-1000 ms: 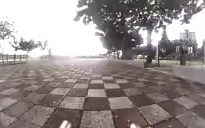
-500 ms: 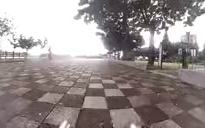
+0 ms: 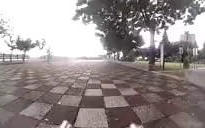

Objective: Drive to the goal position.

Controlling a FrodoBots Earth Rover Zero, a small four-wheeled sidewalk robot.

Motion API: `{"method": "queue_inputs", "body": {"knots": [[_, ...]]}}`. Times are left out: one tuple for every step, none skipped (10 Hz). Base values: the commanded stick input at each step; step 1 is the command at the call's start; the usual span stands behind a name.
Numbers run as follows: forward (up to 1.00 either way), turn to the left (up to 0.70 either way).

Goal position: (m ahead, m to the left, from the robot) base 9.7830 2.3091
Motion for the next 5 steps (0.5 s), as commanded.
{"method": "queue_inputs", "body": {"knots": [[0.70,0.00],[0.70,0.00],[0.70,0.00],[0.70,0.00],[0.70,0.00]]}}
